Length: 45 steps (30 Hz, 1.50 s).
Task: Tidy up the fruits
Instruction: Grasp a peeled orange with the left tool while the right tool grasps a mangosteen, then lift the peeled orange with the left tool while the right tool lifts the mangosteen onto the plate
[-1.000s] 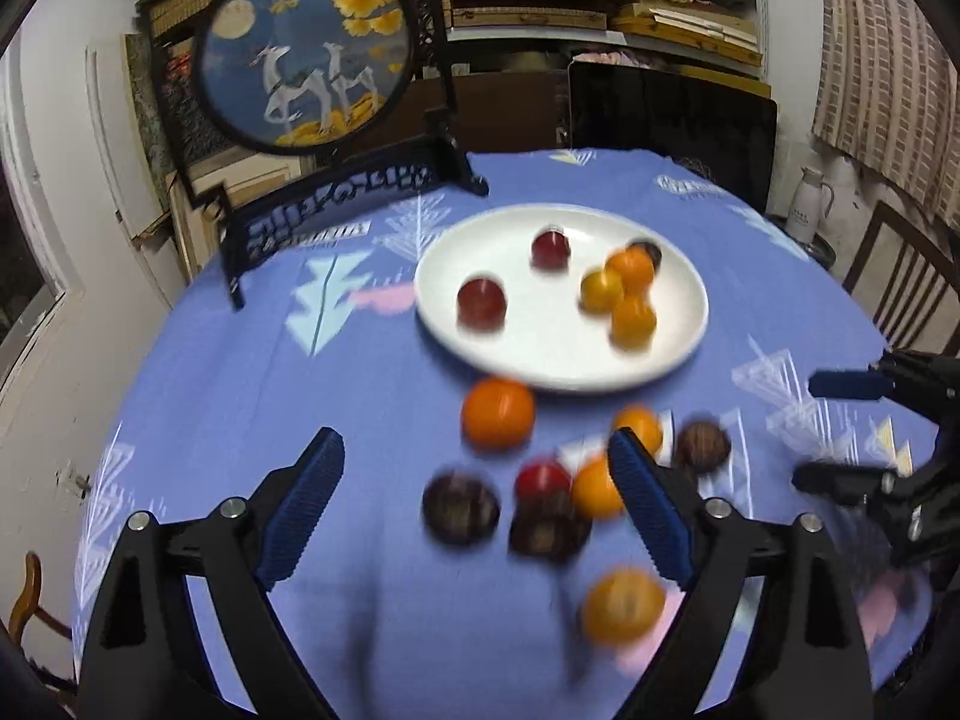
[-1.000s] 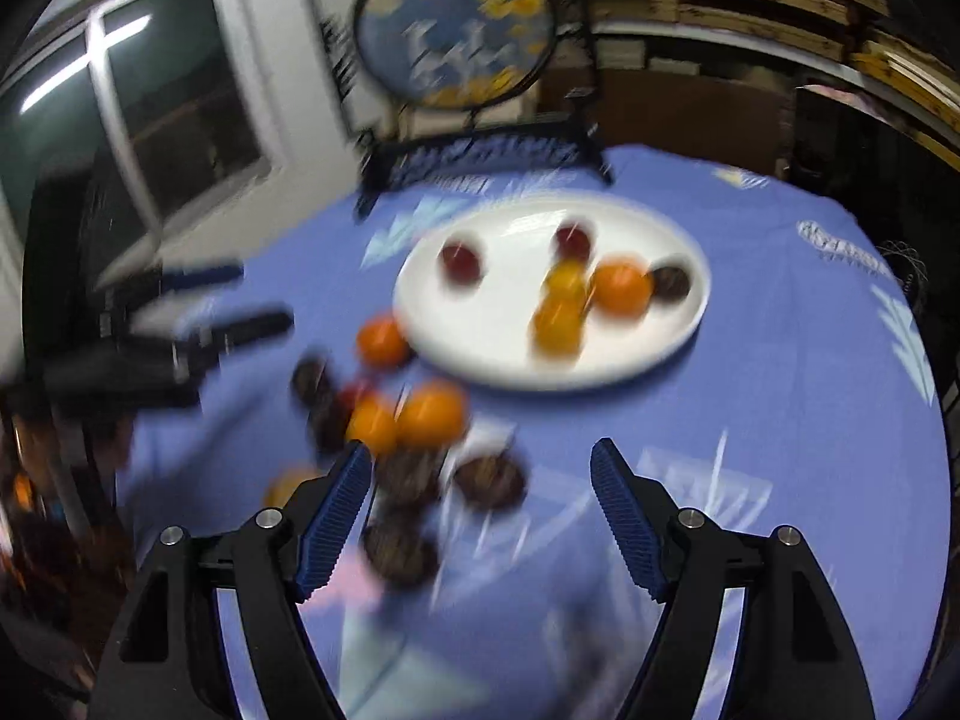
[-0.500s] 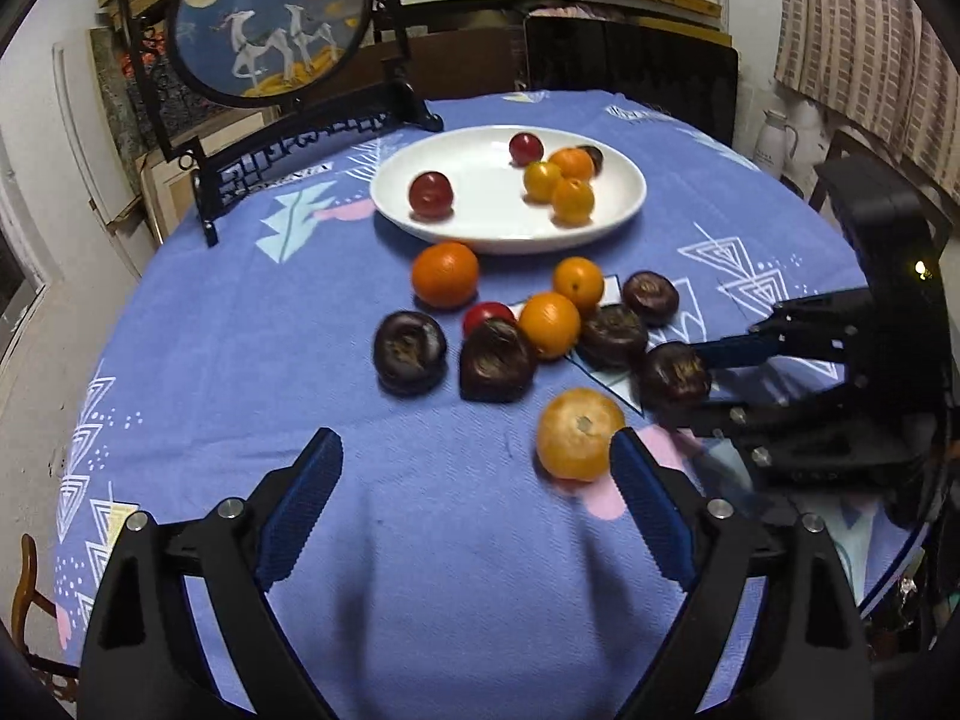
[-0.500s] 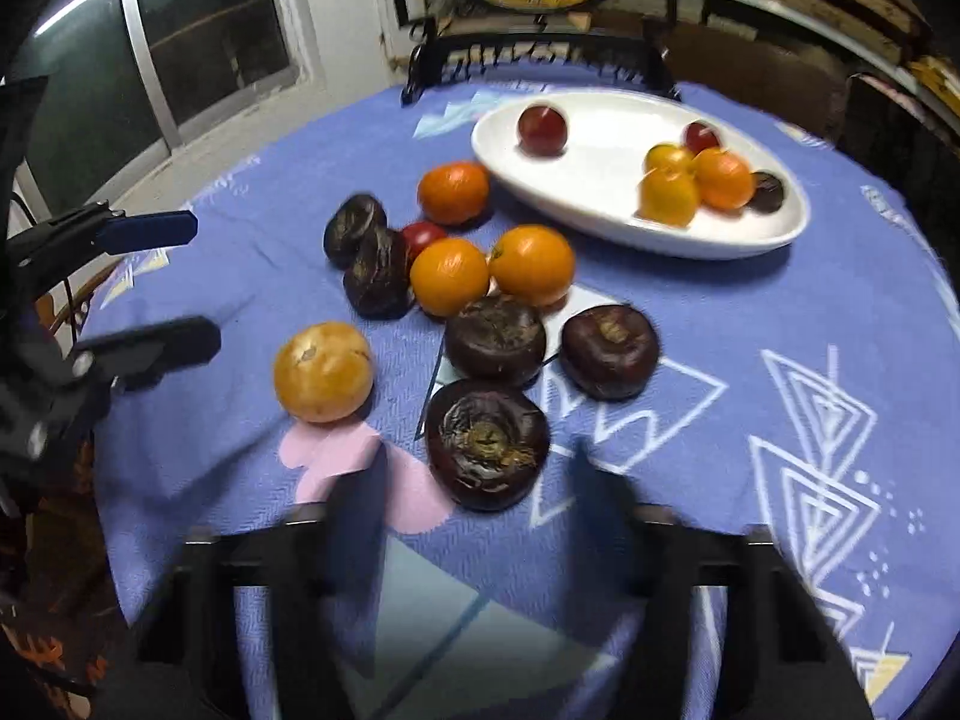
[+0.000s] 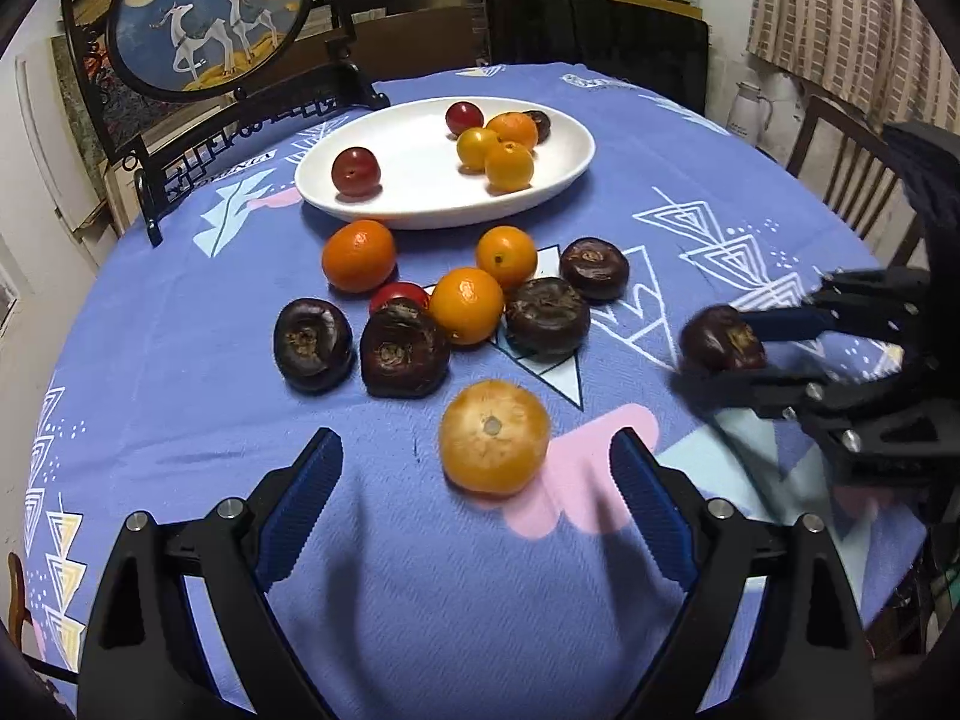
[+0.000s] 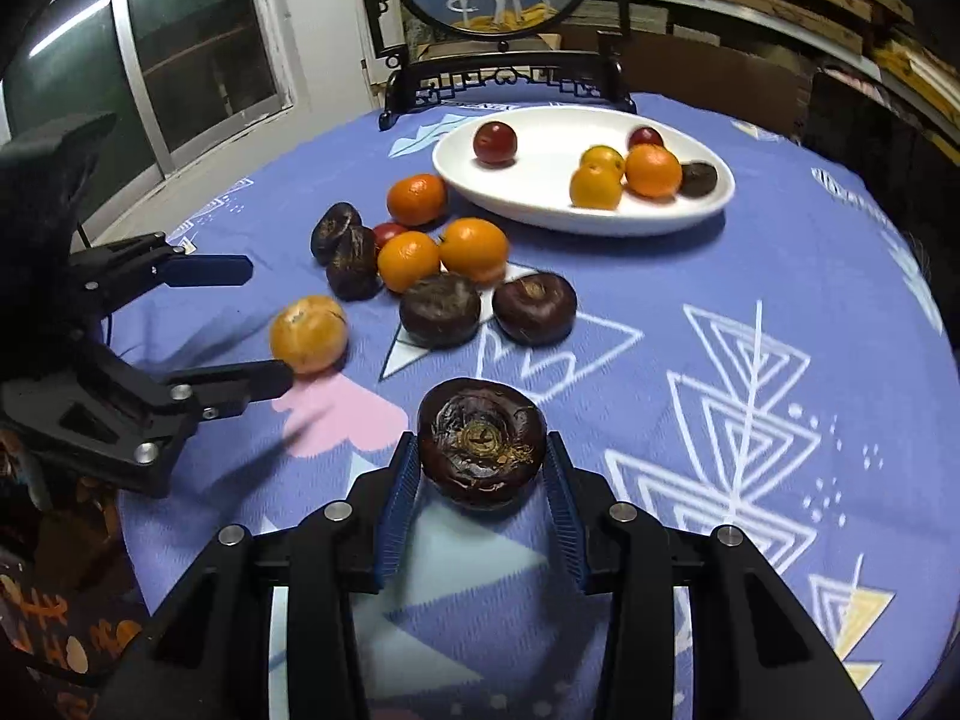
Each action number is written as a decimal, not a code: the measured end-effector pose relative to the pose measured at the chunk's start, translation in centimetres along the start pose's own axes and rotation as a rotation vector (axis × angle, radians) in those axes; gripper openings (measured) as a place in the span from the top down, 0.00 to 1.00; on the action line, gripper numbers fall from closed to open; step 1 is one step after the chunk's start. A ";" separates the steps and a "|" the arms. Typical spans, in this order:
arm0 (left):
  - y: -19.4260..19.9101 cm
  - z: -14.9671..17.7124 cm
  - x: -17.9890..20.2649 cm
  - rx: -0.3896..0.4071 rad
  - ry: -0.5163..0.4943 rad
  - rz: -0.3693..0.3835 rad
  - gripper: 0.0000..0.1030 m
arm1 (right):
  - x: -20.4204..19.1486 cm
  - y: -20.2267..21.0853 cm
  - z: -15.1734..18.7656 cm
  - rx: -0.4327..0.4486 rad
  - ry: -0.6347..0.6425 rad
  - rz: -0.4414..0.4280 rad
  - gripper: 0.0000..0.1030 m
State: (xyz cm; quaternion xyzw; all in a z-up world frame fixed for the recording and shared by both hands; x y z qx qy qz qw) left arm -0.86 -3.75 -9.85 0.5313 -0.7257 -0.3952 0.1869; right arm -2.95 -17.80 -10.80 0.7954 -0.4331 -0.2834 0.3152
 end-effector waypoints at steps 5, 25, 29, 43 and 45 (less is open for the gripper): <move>-1.4 -0.7 0.5 -0.020 0.025 -0.036 0.14 | -0.4 0.1 0.3 0.013 -0.020 -0.032 0.59; 0.0 1.2 -0.7 -0.035 0.098 0.016 0.62 | -2.1 0.2 1.6 0.009 -0.012 -0.049 0.59; 0.2 1.6 -0.7 -0.034 0.106 0.014 0.62 | -2.5 0.2 1.8 0.005 -0.011 -0.047 0.59; 1.2 -4.1 -0.8 0.041 0.051 -0.017 0.62 | -2.7 2.2 -2.9 0.065 0.058 -0.015 0.59; 1.6 -6.5 -1.5 0.079 0.057 -0.039 0.62 | -2.4 2.9 -4.9 0.096 0.069 -0.003 0.59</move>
Point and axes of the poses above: each gripper's, at about its wrist camera, not at the fingertips, and y roughly against the way its jaws point, x to its right, z to its underside, the point moved 5 cm from there along -y, roughly the way its jaws point, and after that the axes turned 4 degrees about -z, right-handed, at the moved point
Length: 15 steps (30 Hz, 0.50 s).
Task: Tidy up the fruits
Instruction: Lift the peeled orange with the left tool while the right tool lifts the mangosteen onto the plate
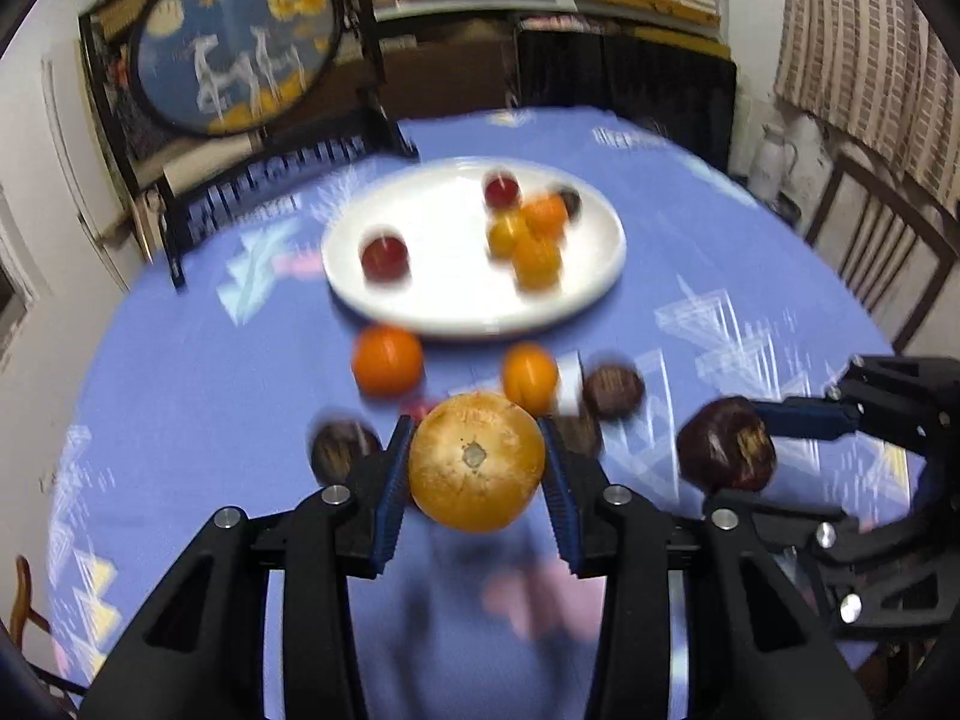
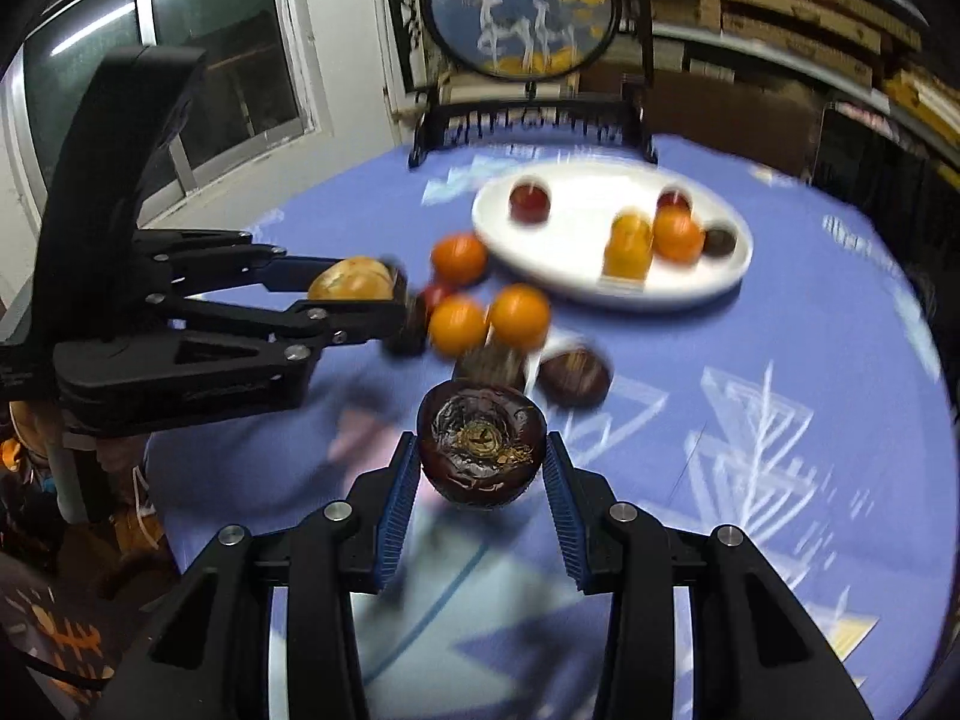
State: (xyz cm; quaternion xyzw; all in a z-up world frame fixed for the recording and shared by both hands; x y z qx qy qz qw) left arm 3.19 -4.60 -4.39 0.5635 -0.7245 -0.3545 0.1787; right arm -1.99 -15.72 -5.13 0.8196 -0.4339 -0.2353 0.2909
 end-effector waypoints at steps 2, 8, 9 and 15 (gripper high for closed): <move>-0.2 -2.5 -0.5 0.022 0.016 -0.009 0.62 | 0.7 0.3 -2.2 0.036 0.009 0.017 0.59; -2.6 -8.3 -2.2 0.055 0.067 -0.067 0.62 | 4.3 -0.3 -8.5 0.130 -0.051 0.054 0.59; -3.3 -9.0 -2.4 0.050 0.075 -0.074 0.62 | 4.9 -0.5 -9.3 0.142 -0.064 0.052 0.59; -6.7 -11.6 -3.7 0.035 0.088 -0.123 0.62 | 7.8 -3.0 -12.6 0.153 -0.104 0.066 0.59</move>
Point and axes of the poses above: each gripper's, at about its wrist camera, not at the fingertips, and y roughly against the way its jaws point, x to its right, z to its underside, the point moved 5 cm from there along -y, roughly the way its jaws point, and after that the axes turned 4 degrees about -z, right-handed, at the moved point
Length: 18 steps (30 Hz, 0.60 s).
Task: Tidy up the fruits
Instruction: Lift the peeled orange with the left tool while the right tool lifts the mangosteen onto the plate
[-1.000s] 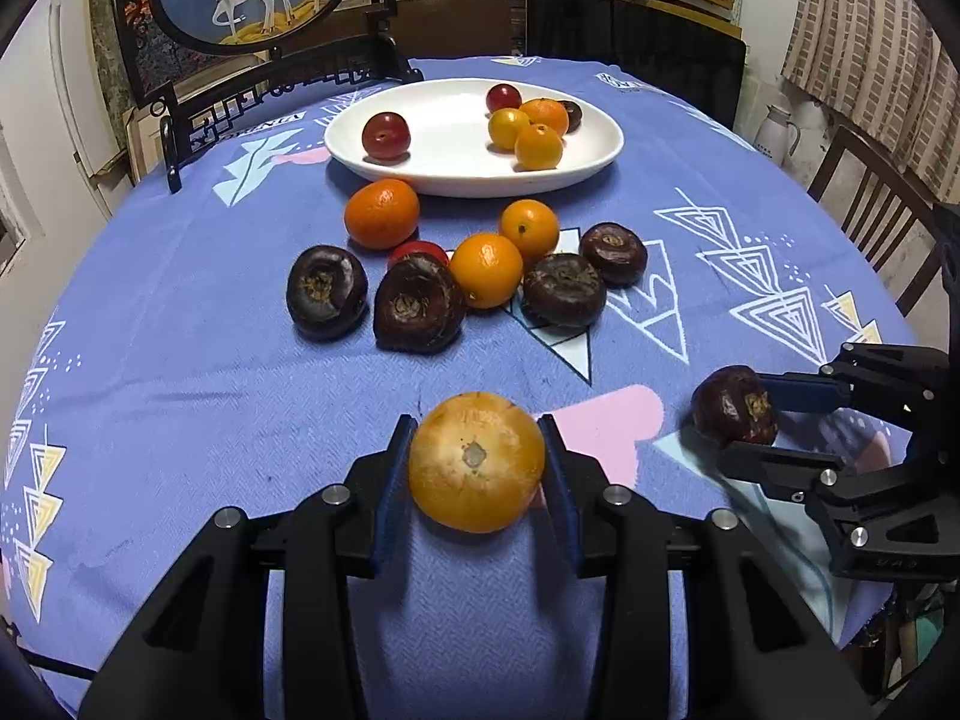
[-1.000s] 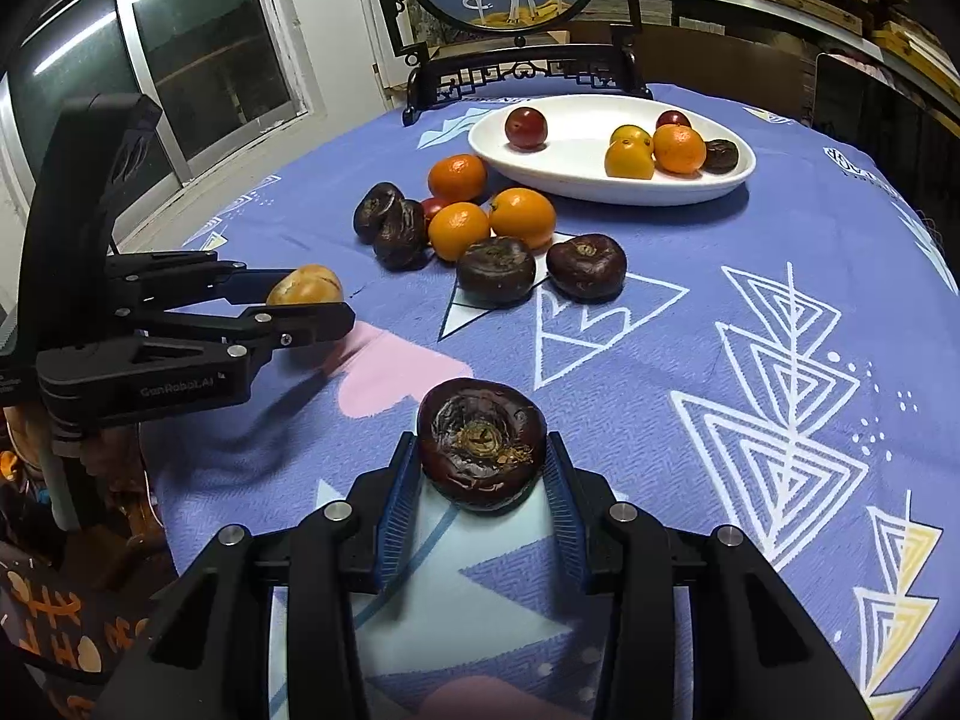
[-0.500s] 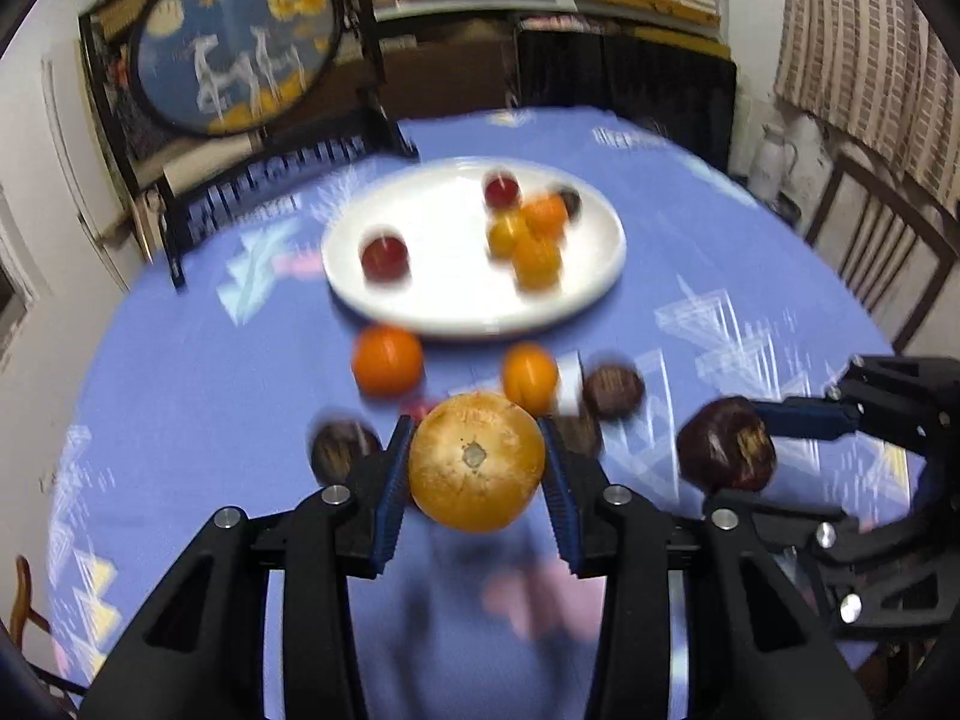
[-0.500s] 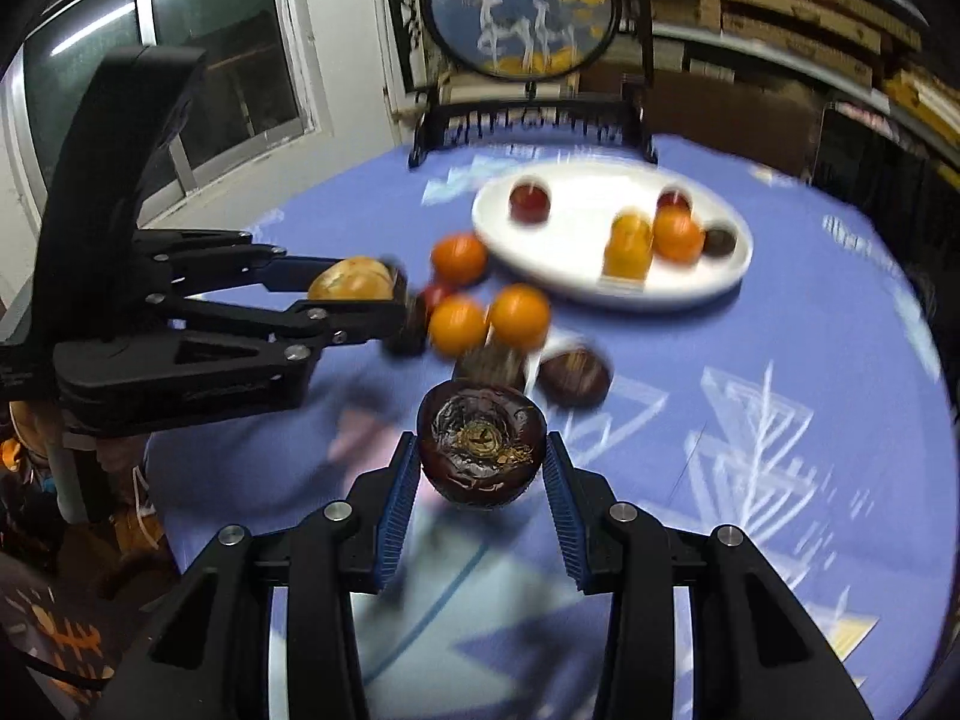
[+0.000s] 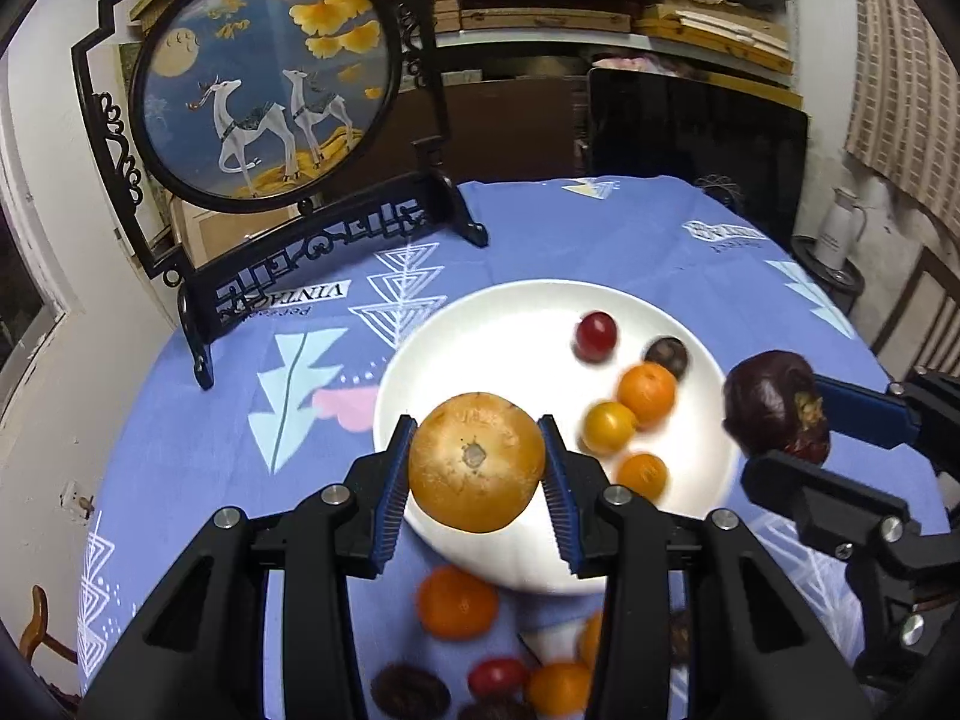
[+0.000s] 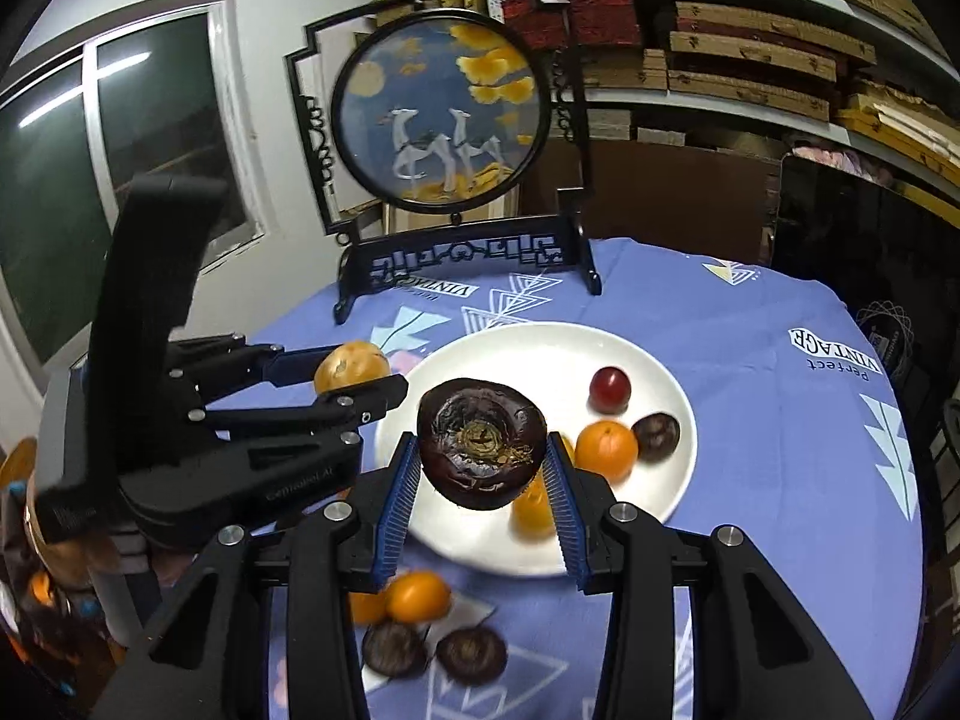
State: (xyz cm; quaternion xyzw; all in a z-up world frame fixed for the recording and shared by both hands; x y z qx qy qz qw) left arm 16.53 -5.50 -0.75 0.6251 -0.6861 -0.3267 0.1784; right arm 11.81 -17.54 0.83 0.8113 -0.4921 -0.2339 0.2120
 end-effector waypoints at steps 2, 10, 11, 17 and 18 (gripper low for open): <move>-1.4 -0.7 -0.2 -0.003 0.001 -0.023 0.62 | 0.8 -1.4 -0.5 -0.006 -0.017 0.009 0.59; -4.8 -2.2 -0.4 -0.008 -0.014 -0.048 0.62 | 2.9 -5.3 -1.6 -0.047 -0.044 0.015 0.59; -5.3 -2.4 -0.4 -0.010 -0.017 -0.047 0.62 | 3.0 -5.8 -1.7 -0.052 -0.043 0.019 0.59; -7.4 -2.9 -0.2 -0.027 -0.029 -0.051 0.62 | 3.6 -8.1 -2.4 -0.070 -0.047 0.021 0.59; -7.7 -3.0 -0.2 -0.030 -0.030 -0.052 0.62 | 3.7 -8.4 -2.5 -0.072 -0.047 0.024 0.59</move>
Point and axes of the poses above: each gripper's, at about its wrist camera, not at the fingertips, and y roughly against the way its jaws point, x to its right, z to its underside, the point moved 5 cm from there along -y, roughly the way its jaws point, and after that the axes turned 4 degrees about -z, right-handed, at the moved point
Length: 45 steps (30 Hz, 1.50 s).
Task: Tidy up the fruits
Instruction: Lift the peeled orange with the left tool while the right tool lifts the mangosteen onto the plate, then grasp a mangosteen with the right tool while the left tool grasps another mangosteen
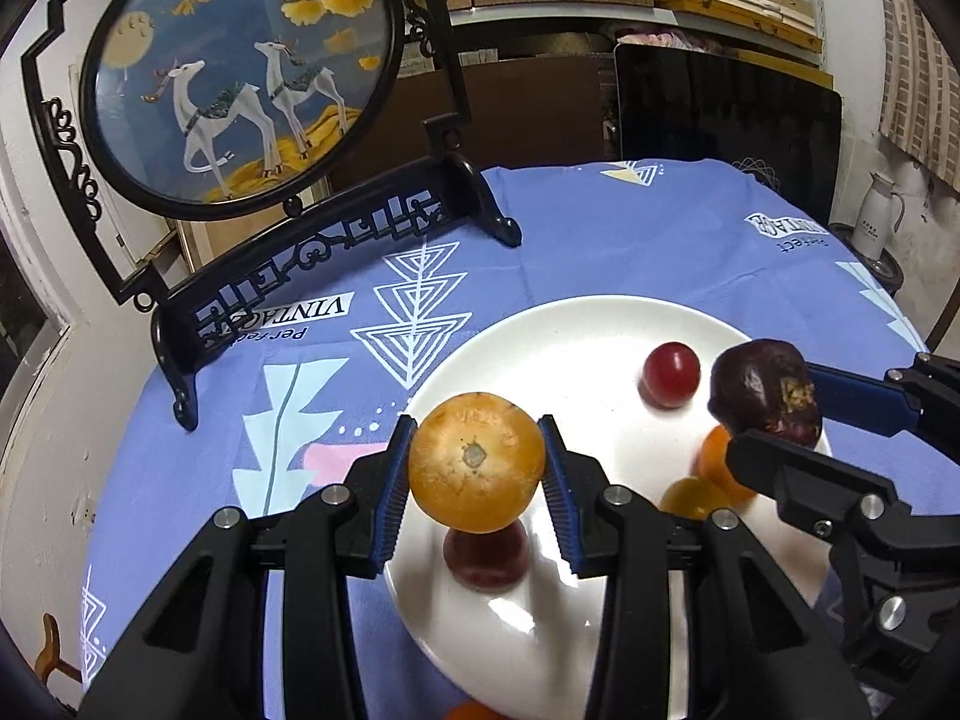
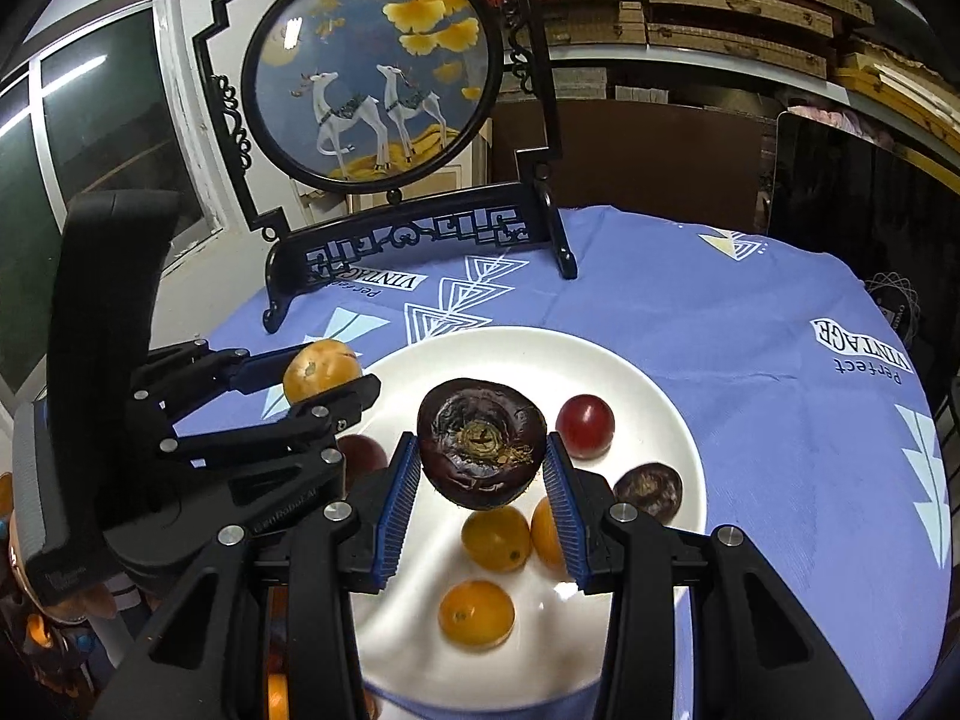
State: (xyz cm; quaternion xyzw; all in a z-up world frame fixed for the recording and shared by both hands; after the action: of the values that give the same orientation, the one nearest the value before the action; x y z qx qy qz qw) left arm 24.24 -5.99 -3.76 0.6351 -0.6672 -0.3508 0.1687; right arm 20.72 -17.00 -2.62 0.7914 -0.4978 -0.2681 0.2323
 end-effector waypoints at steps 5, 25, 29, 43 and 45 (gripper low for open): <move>-1.5 -0.4 0.4 -0.014 -0.013 -0.004 0.62 | 0.7 -1.5 -0.5 -0.014 -0.009 0.010 0.59; -3.4 -1.0 0.9 -0.010 -0.045 -0.042 0.42 | 2.6 -2.0 -1.8 0.013 -0.038 0.032 0.53; -2.5 -0.8 0.8 0.010 -0.052 -0.054 0.34 | 2.6 -1.3 -1.5 0.018 -0.052 0.037 0.47; 4.5 2.5 -0.8 0.076 -0.057 -0.045 0.23 | 0.0 4.4 2.8 0.005 -0.067 -0.001 0.30; 5.9 3.8 -1.6 0.078 -0.046 -0.028 0.21 | -0.9 6.0 4.2 0.009 -0.051 -0.001 0.30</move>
State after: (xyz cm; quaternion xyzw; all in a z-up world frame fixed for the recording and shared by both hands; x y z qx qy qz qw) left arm 17.62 -3.74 -2.05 0.6420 -0.6753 -0.3413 0.1235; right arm 13.71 -19.01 -1.76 0.7856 -0.5042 -0.2863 0.2158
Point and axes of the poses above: each gripper's, at about its wrist camera, not at the fingertips, and y roughly against the way its jaws point, x to its right, z to its underside, the point moved 5 cm from there along -y, roughly the way its jaws point, and after that the axes turned 4 degrees about -z, right-handed, at the moved point
